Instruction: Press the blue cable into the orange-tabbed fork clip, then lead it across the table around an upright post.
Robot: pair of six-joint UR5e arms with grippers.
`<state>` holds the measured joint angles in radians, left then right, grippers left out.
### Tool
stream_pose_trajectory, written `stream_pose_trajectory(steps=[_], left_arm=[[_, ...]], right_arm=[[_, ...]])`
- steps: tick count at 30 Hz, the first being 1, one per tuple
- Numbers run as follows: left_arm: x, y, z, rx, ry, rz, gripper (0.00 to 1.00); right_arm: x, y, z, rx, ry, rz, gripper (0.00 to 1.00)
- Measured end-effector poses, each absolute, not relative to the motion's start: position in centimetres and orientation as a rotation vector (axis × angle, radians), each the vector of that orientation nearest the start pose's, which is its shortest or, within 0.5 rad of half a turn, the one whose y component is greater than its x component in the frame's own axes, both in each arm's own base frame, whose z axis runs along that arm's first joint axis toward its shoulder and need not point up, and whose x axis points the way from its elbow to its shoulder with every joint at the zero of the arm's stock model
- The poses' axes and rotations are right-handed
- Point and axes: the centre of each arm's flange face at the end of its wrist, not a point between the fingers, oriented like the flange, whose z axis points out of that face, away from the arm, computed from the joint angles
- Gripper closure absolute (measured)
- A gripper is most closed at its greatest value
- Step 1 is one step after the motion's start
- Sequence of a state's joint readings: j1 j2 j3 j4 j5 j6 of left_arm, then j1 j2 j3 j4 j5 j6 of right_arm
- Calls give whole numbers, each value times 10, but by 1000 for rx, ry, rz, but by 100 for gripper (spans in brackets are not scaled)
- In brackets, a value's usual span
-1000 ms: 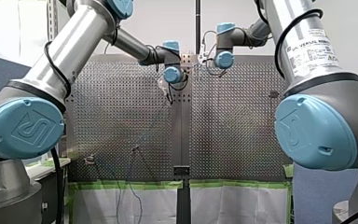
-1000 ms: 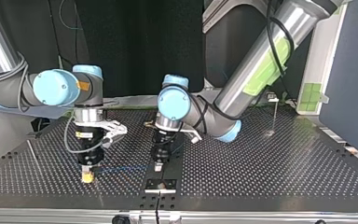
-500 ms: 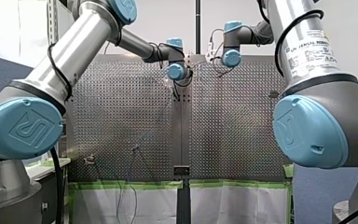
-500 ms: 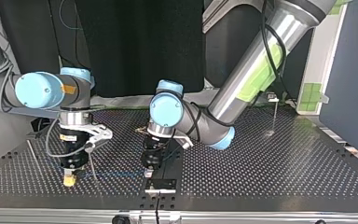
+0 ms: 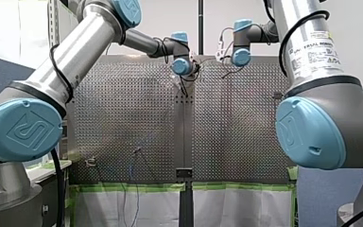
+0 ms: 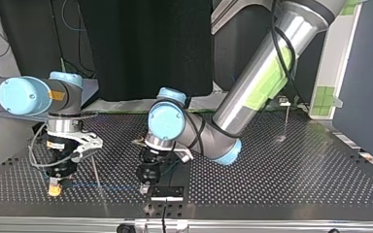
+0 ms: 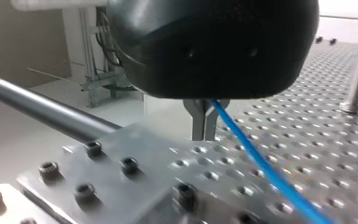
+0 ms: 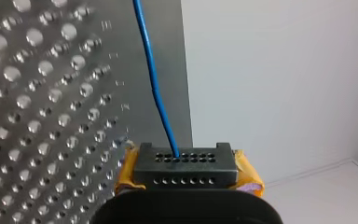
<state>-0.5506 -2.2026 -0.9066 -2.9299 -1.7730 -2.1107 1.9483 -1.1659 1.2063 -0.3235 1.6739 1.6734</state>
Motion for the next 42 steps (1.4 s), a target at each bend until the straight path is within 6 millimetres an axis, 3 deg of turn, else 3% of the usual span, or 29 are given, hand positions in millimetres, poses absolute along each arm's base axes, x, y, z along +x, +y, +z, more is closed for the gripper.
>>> stream_pose_trajectory(steps=[5,14,24,32,42], left_arm=[[594,-502,446,-169,1365,-792,100],[601,-522,423,-150,1418,-793,100],[605,-530,446,-160,1368,-841,100],[607,-541,431,-151,1390,-851,100],[606,-545,428,-147,1396,-853,100]], right_arm=[[358,-594,469,1118,-988,1643,100],[341,-603,468,1108,-999,1615,100],[324,-612,467,1092,-1012,1589,100],[311,-618,465,1090,-1029,1565,100],[296,-624,457,1090,-1053,1538,100]])
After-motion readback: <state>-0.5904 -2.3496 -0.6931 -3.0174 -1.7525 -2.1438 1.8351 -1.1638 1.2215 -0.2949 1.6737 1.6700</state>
